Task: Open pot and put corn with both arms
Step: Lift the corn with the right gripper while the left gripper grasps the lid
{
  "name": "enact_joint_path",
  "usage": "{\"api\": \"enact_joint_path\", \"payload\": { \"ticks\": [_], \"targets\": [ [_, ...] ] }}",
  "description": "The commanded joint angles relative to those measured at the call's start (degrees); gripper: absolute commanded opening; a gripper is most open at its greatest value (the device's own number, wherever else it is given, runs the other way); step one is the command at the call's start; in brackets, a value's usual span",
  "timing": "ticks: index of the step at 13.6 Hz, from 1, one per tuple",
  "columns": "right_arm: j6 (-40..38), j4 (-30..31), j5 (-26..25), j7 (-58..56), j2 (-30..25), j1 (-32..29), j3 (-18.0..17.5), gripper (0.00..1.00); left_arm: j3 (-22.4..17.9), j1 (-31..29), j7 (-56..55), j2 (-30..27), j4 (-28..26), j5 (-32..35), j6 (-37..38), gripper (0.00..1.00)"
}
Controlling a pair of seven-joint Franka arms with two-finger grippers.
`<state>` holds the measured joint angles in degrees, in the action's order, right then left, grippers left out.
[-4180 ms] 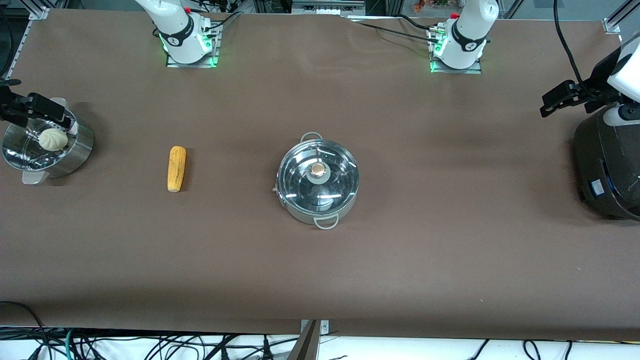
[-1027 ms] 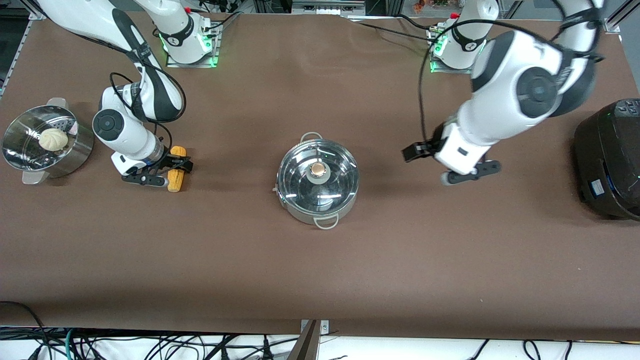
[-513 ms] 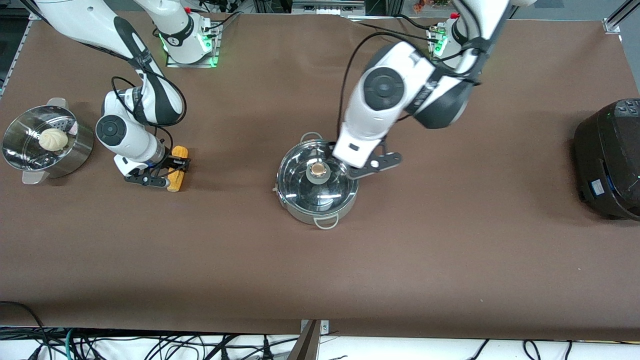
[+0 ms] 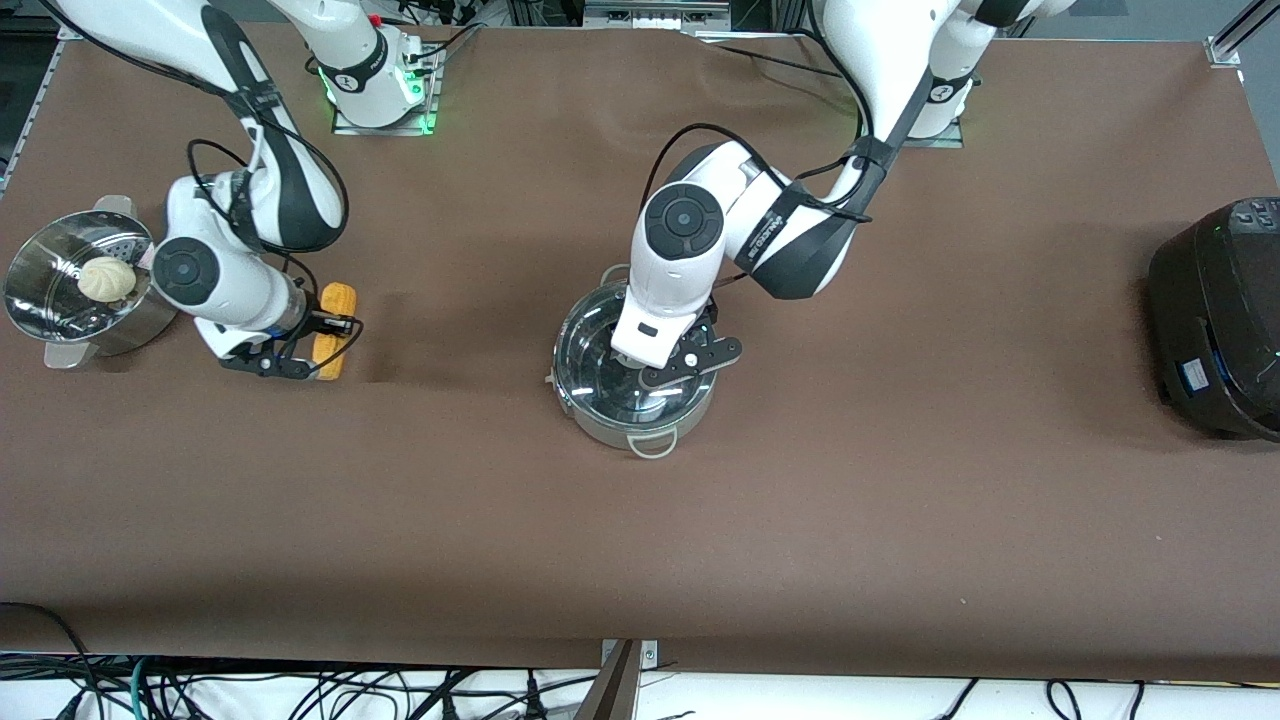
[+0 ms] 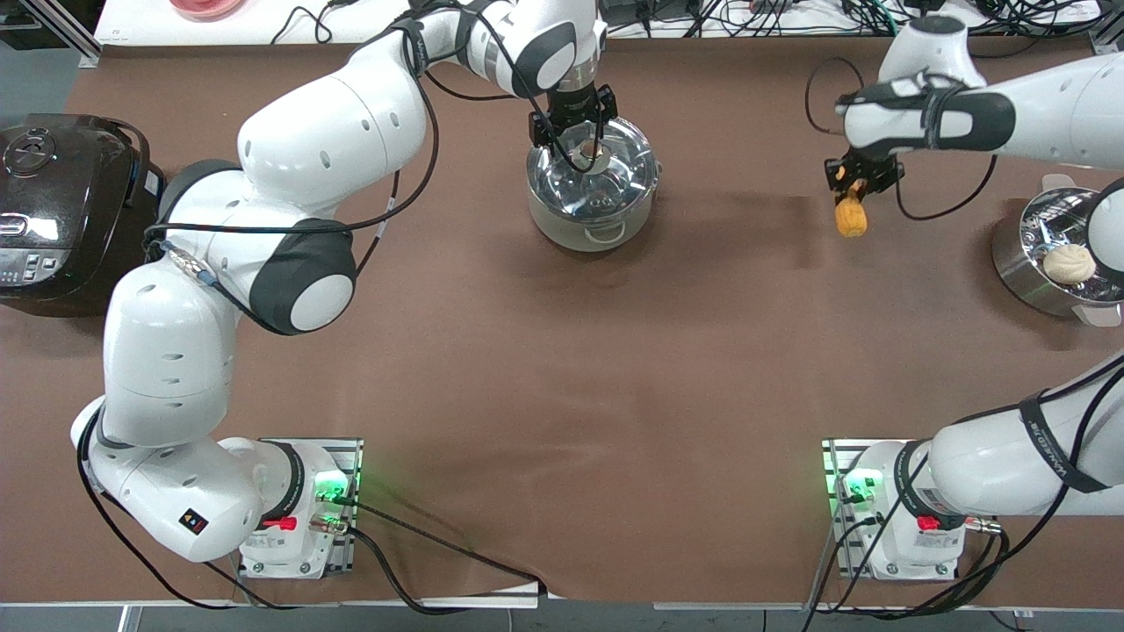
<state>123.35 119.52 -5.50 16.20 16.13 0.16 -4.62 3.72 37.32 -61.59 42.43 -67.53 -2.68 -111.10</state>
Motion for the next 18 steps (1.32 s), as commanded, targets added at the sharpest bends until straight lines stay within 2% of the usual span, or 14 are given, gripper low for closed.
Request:
{"api": "enact_joint_path", "payload": {
  "ticks": [1, 3, 6, 7, 8, 9, 10, 11, 12, 15, 18],
  "targets": [
    [-14.8, -10.5, -1.3, 0.4, 0.0, 0.1, -0.5, 0.01, -1.3, 1.9, -1.8, 2.2, 3.2, 1.3, -0.2, 1.00],
    [-21.4, -16.2, -1.2, -1.9, 0.2, 0.1, -0.4, 0.01, -1.3, 2.0, -1.9, 2.3, 3.2, 1.3, -0.3, 1.00],
    [-23.1, -18.4, -1.2, -3.4, 0.3, 0.0, -0.3, 0.01, -1.3, 2.1, -2.0, 2.3, 3.1, 1.3, -0.3, 0.99],
    [-23.2, -18.6, -1.1, -3.9, 0.3, 0.0, -0.3, 0.01, -1.3, 2.2, -2.0, 2.2, 3.1, 1.3, -0.3, 0.91],
    [-23.7, -19.9, -1.2, -4.6, 0.2, 0.0, -0.3, 0.01, -1.3, 2.2, -2.0, 2.3, 3.0, 1.3, -0.3, 0.78],
    [-26.2, -22.0, -1.1, -5.6, 0.3, 0.0, -0.3, 0.01, -1.3, 2.2, -2.0, 2.3, 2.9, 1.3, -0.3, 0.50],
    [-29.2, -24.4, -0.8, -6.9, 0.4, -0.2, -0.3, 0.01, -1.3, 2.2, -2.0, 2.3, 3.0, 1.3, -0.3, 0.27],
    [-31.2, -26.0, -0.7, -8.0, 0.5, -0.2, -0.2, 0.01, -1.2, 2.2, -1.9, 2.3, 3.0, 1.3, -0.3, 0.10],
    [-32.3, -27.0, -0.5, -8.7, 0.5, -0.3, -0.1, 0.01, -1.3, 2.2, -1.9, 2.3, 3.0, 1.3, -0.3, 0.00],
    [-32.8, -27.8, -0.4, -8.8, 0.6, -0.3, -0.1, 0.01, -1.2, 2.2, -1.9, 2.1, 3.0, 1.2, -0.3, 0.00],
    [-35.5, -31.5, -0.5, -8.8, 0.5, -0.2, -0.1, 0.01, -1.3, 1.8, -1.7, 0.4, 3.1, 0.8, 1.2, 0.00]
  ]
}}
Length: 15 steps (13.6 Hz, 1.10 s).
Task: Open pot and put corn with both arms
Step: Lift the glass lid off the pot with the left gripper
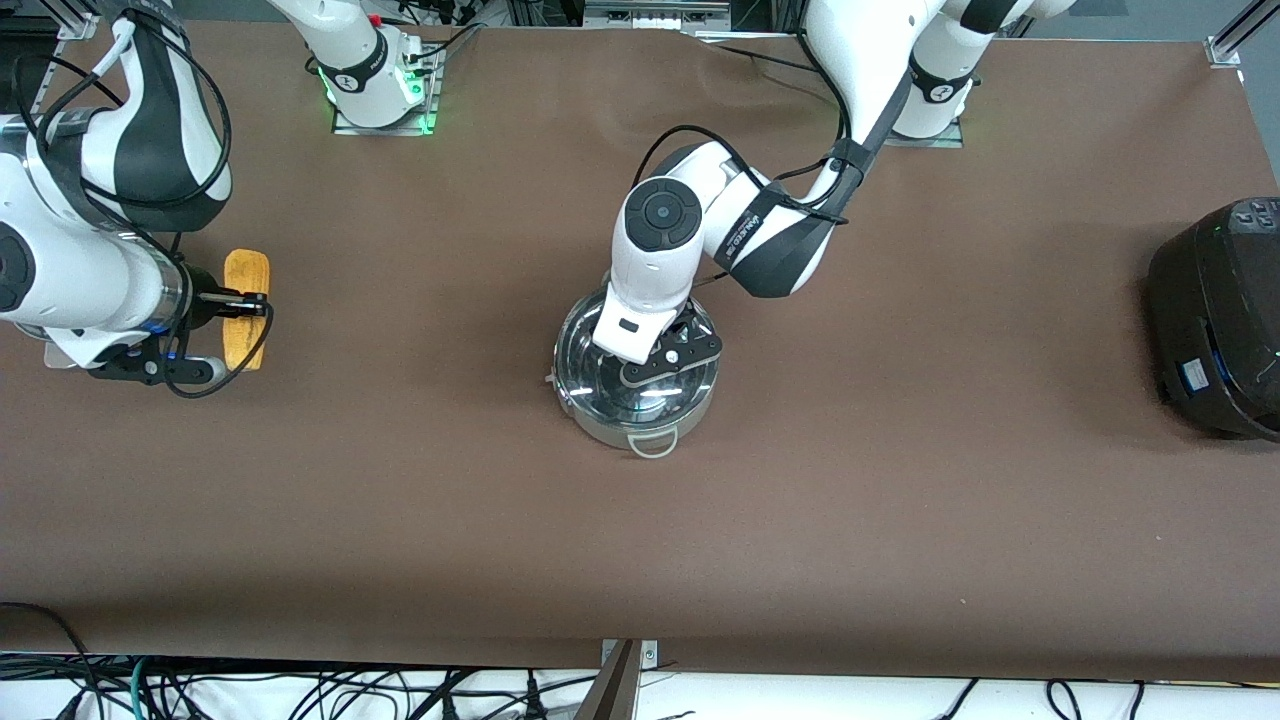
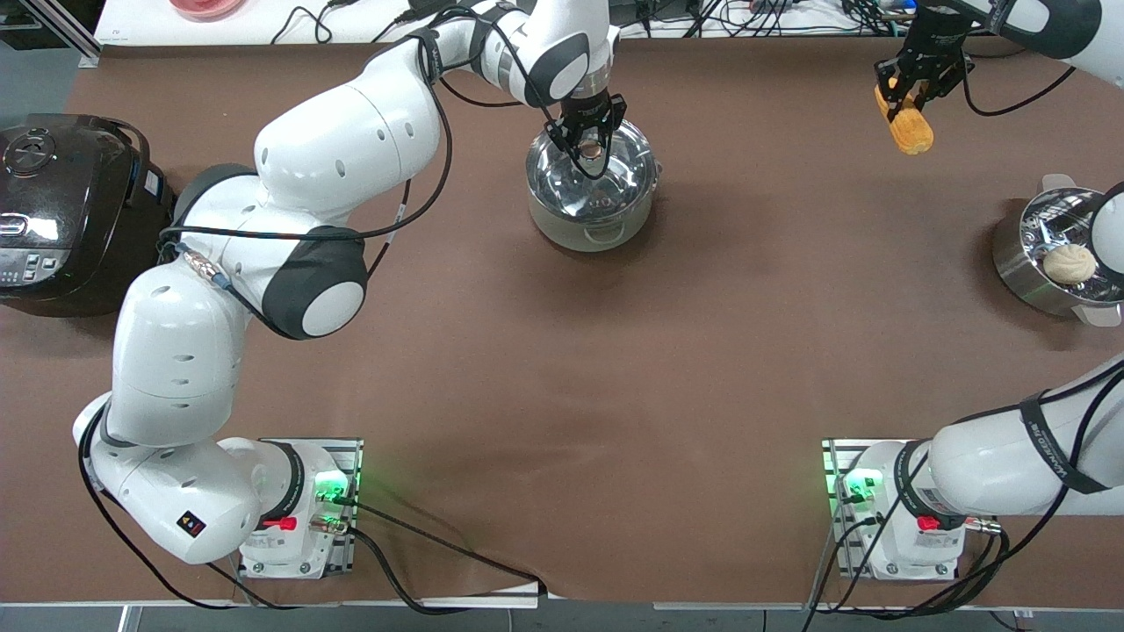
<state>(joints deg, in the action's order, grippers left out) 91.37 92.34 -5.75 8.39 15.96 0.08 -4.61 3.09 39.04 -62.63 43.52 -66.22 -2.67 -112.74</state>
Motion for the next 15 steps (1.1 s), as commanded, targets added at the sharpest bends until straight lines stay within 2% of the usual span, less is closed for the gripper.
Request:
{"api": "enact_joint_path", "payload": {
  "ticks": [1, 4, 6, 8, 12, 15],
  "targets": [
    [-4.9, -6.1, -0.1, -1.0, 0.7, 0.0, -0.3, 0.01, -0.5, -0.4, -0.7, -1.8, 1.9, 0.6, 4.1, 0.00],
    [-7.0, -7.7, 2.8, 0.0, 0.6, 1.2, -0.5, 0.01, -0.4, -5.9, 1.5, -8.7, 0.1, -2.5, 6.6, 0.00],
    [-6.5, -7.8, 9.0, 3.2, 0.7, 2.9, -0.5, 0.01, -0.3, -9.8, 10.3, -15.2, -7.2, -4.2, 6.7, 0.00],
    [-5.2, -7.8, 12.7, 5.1, 1.9, 5.7, -0.5, 0.01, -0.2, -14.7, 18.7, -21.5, -14.8, -4.5, 8.4, 0.00],
    [3.7, -7.8, 13.6, 7.8, 4.6, 15.7, -0.4, 0.01, -0.2, -25.2, 41.8, -32.5, -30.1, -3.8, 12.6, 0.00],
    [15.2, -7.9, 13.7, 15.2, 8.5, 23.1, -0.5, 0.01, -0.8, -31.6, 56.7, -36.4, -39.8, -2.3, 7.8, 0.00]
  ]
}}
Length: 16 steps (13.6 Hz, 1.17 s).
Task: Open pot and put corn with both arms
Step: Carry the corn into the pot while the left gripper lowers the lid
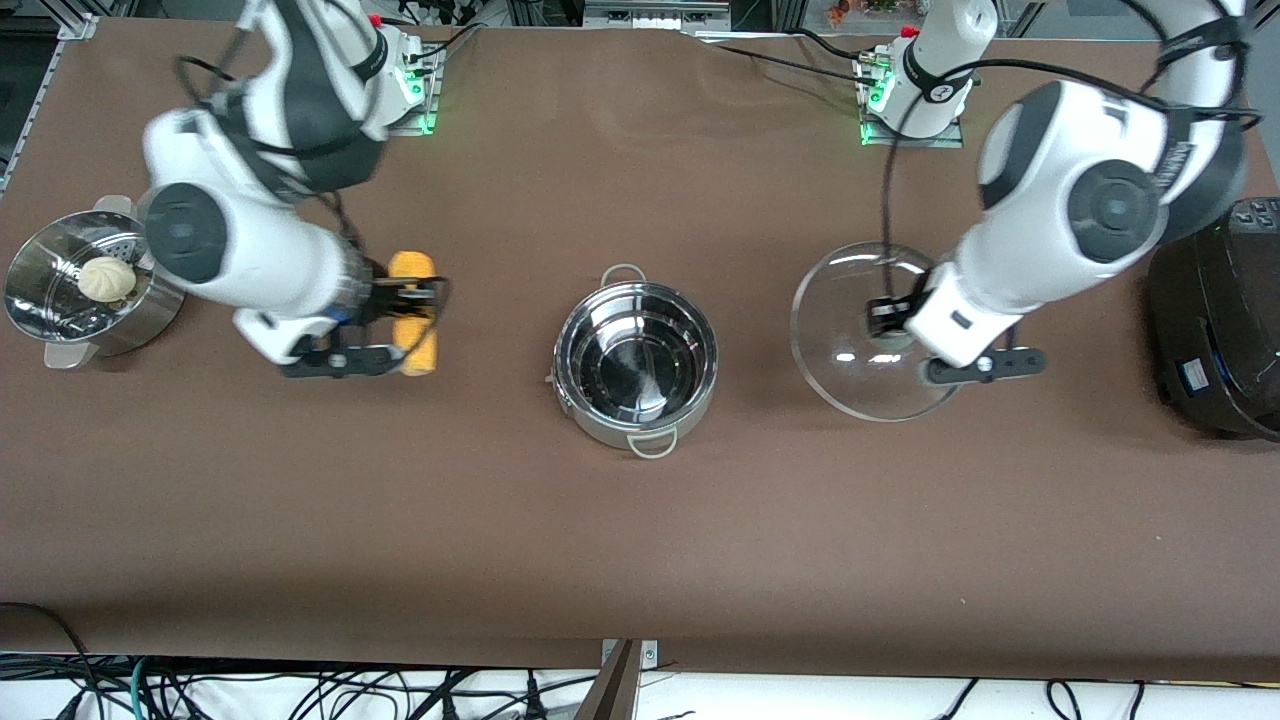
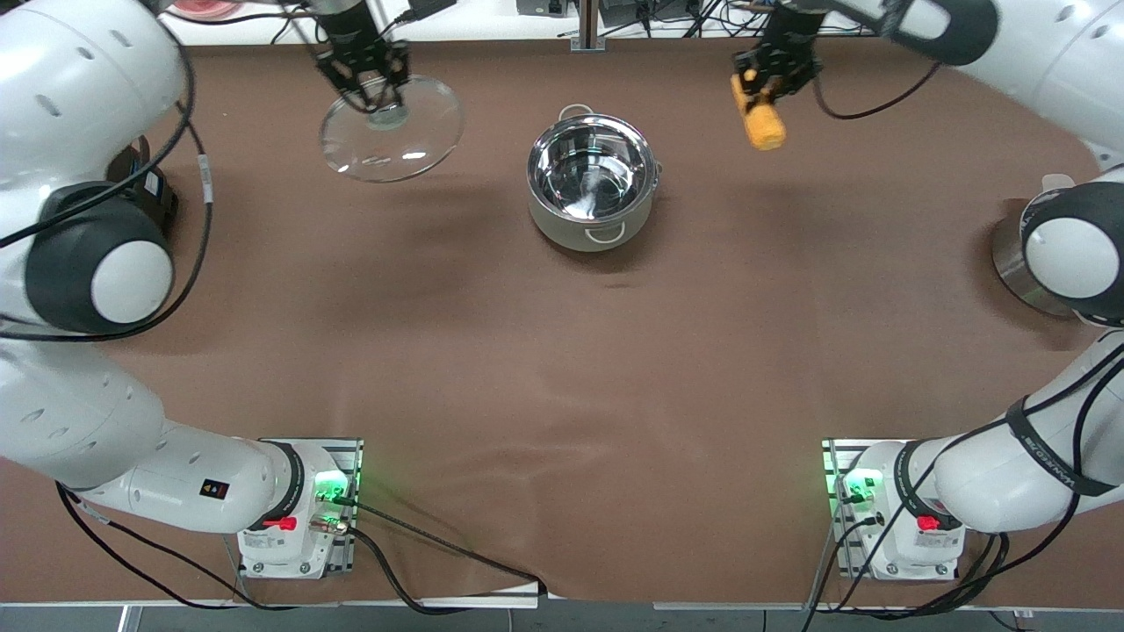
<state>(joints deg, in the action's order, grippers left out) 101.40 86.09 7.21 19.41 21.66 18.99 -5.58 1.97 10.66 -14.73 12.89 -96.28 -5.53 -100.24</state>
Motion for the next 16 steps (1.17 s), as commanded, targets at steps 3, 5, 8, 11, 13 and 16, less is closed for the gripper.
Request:
{"api": "enact_joint_path", "payload": {
  "ticks": [3, 5, 8, 11, 13, 16],
  "targets": [
    [14.8, -1.6, 0.7, 11.3, 6.4, 9.4, 0.5, 0.01, -2.7, -5.3, 19.4, -6.7, -20.2, 0.3, -16.7, 0.00],
    [21.4, -1.7, 0.8, 12.8, 9.4, 11.6, -0.6, 0.00, -4.1, -6.2, 25.3, -6.0, -28.1, -0.2, -27.6, 0.00],
    [26.4, -1.7, 0.9, 17.8, 12.3, 12.9, -1.8, 0.00, -4.3, -6.4, 27.5, -2.2, -34.7, -0.7, -37.8, 0.00],
    [29.7, -1.7, 1.0, 20.0, 15.8, 12.9, -4.0, 0.00, -4.3, -6.3, 27.5, 0.8, -34.7, -0.8, -38.2, 0.00],
    [34.7, -1.7, 4.2, 23.0, 18.0, 13.1, -4.5, 0.00, -4.3, -6.4, 27.6, 4.3, -34.7, -2.1, -40.5, 0.00],
    [36.7, -1.7, 6.9, 24.6, 19.1, 13.0, -4.6, 0.91, -4.3, -6.3, 28.8, 4.8, -34.7, -2.4, -40.6, 0.10]
  ]
}}
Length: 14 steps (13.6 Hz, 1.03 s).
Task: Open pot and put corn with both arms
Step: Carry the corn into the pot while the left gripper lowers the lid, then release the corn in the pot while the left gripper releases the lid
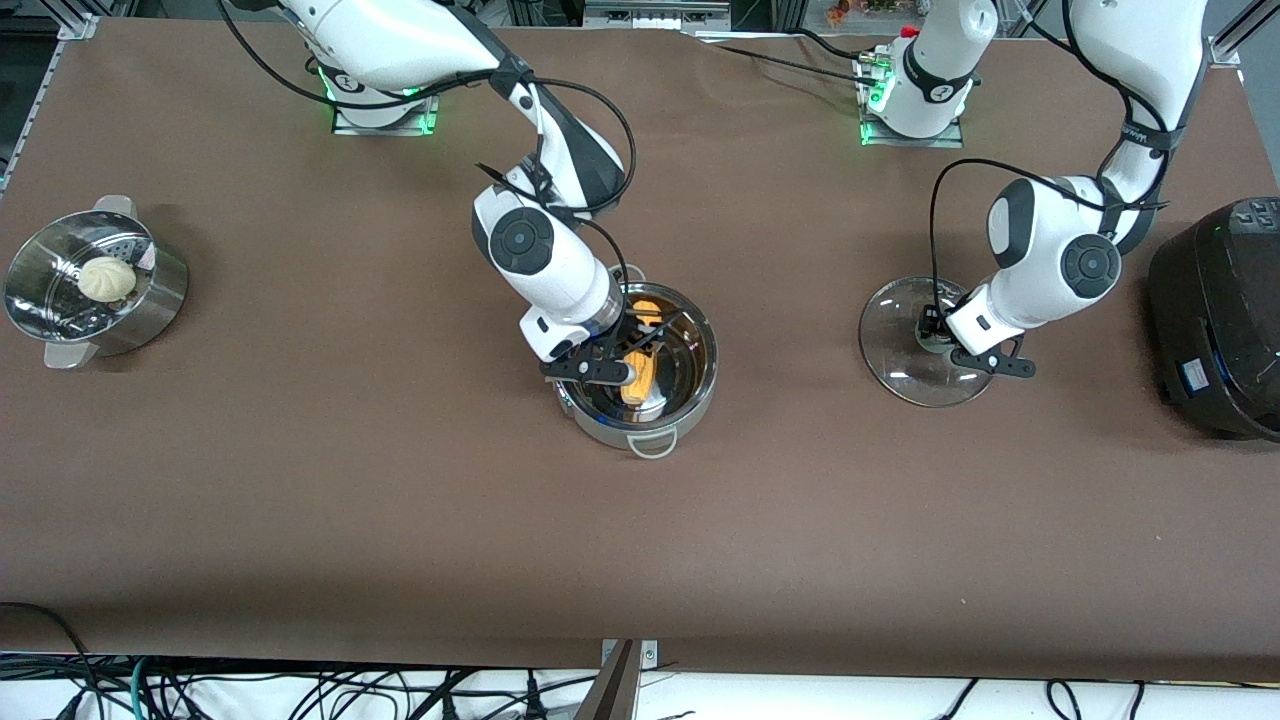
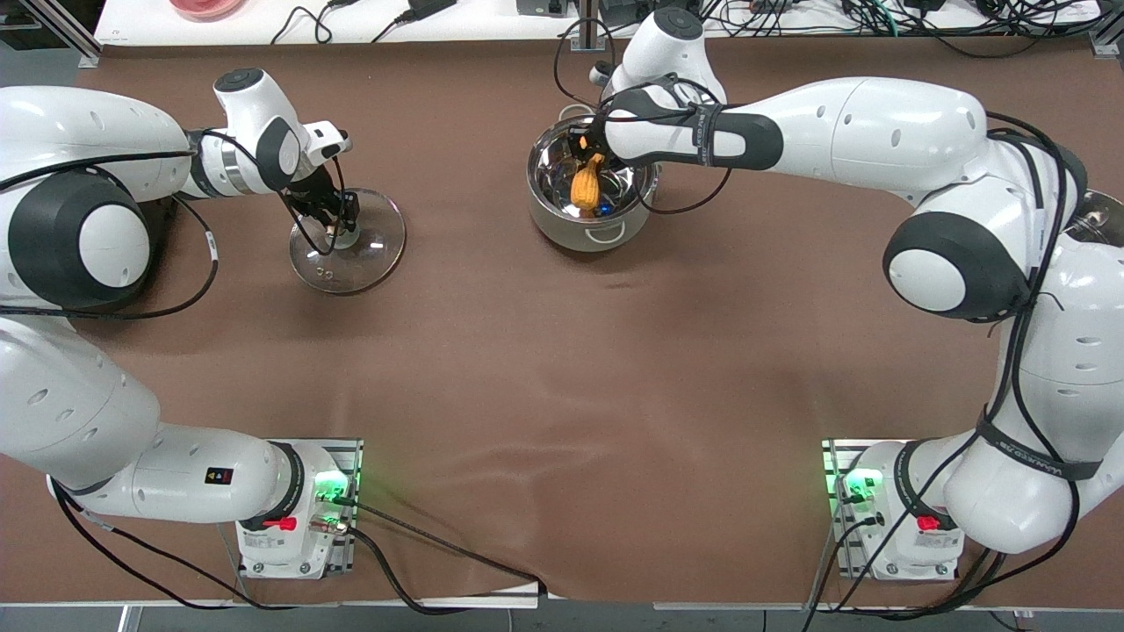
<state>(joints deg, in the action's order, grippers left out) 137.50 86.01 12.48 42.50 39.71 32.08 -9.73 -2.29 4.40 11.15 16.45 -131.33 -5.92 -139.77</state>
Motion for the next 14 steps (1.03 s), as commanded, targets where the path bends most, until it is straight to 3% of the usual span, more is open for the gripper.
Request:
{"api": "enact_joint_path", "payload": {
  "ticks": [1, 2, 3, 5, 8, 9, 12, 14],
  "targets": [
    [0.6, -1.6, 1.1, 1.4, 1.1, 0.0, -0.5, 1.00, -0.3, 0.0, 3.1, 0.9, 0.5, -2.0, -0.7, 0.43],
    [0.6, -1.6, 1.0, 1.2, 1.0, 0.0, -0.5, 1.00, -0.7, 0.0, 3.2, 0.1, 0.6, -2.0, 0.6, 0.77],
    [0.4, -1.6, 1.0, 1.1, 0.6, -0.1, -0.4, 1.00, -1.7, 0.1, 3.2, -1.8, 1.2, -2.0, 3.5, 0.99],
    [0.0, -1.6, 1.0, 1.0, 0.1, -0.2, -0.4, 1.00, -2.9, 0.1, 3.1, -5.4, 4.7, -1.6, 10.6, 0.99],
    [-0.6, -1.6, 0.8, 1.0, -2.1, -0.4, -0.2, 1.00, -5.5, 0.1, 2.3, -6.8, 21.5, -1.2, 34.9, 1.00],
    [-2.7, -1.6, 0.7, 1.2, -3.3, -0.4, 0.0, 1.00, -5.6, 0.1, 1.8, -6.8, 26.2, -1.1, 39.4, 1.00],
    [-15.0, -1.6, -3.6, 0.7, -9.4, -0.4, 4.8, 1.00, -6.4, 0.1, -3.0, -8.4, 34.1, -1.1, 46.3, 1.00],
    [-25.7, -1.6, -7.5, 0.7, -12.5, -0.4, 6.6, 1.00, -5.6, 0.1, -8.7, -8.8, 42.9, 1.5, 55.8, 1.00]
  ]
}}
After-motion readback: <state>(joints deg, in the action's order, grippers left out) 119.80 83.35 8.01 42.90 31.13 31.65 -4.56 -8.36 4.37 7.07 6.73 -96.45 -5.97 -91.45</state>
